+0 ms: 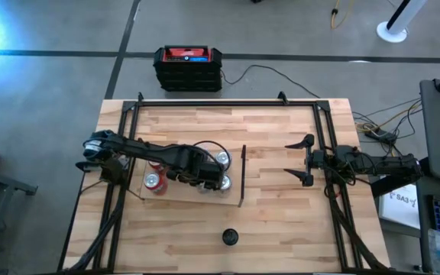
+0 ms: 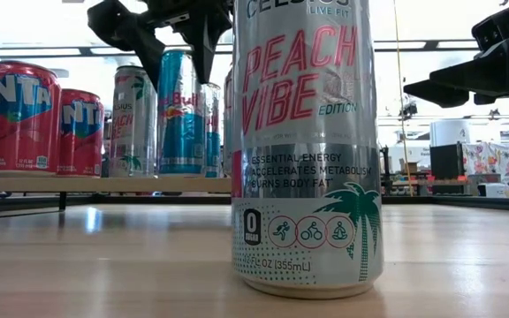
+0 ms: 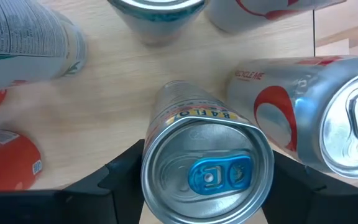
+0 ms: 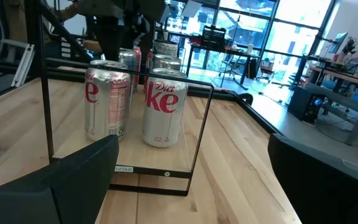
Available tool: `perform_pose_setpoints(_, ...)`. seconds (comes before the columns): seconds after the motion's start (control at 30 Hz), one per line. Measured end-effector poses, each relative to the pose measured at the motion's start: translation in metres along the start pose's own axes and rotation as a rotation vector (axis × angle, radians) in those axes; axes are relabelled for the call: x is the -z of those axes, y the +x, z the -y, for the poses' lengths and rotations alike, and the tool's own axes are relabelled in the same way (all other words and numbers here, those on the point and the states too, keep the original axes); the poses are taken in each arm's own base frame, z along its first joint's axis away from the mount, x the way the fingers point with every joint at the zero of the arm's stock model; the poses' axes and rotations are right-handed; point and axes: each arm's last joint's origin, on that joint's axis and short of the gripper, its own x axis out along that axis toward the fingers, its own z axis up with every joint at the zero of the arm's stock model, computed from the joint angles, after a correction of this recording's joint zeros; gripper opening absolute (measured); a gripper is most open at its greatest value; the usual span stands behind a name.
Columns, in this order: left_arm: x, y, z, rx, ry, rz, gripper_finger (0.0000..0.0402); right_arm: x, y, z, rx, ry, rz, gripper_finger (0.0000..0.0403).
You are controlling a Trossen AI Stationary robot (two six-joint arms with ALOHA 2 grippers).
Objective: Place canned beverage on shelf
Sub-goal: Put the blue soda can on the shelf aligned with the other blue soda can
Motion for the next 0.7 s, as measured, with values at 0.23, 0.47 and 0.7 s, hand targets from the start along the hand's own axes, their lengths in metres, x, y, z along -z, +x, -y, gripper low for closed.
perform_pose_setpoints(0.23, 0.0004, 0.0, 0.0002, 0.001, 0.001, 0.0, 0.0234, 0.0, 0.0, 0.0, 0.0, 0.002, 0.0, 0.0398)
perform_pose_setpoints(0.47, 0.0022, 0.0009, 0.0011, 0.002, 0.006, -0.001, 0.0277, 0.0, 0.0, 0.0, 0.0, 0.0, 0.0, 0.0398)
perform_pose_setpoints(0.7, 0.0029, 0.0009, 0.001, 0.002, 0.007, -0.014, 0.0346, 0.0, 0.0, 0.0, 0.0, 0.001, 0.0, 0.0398)
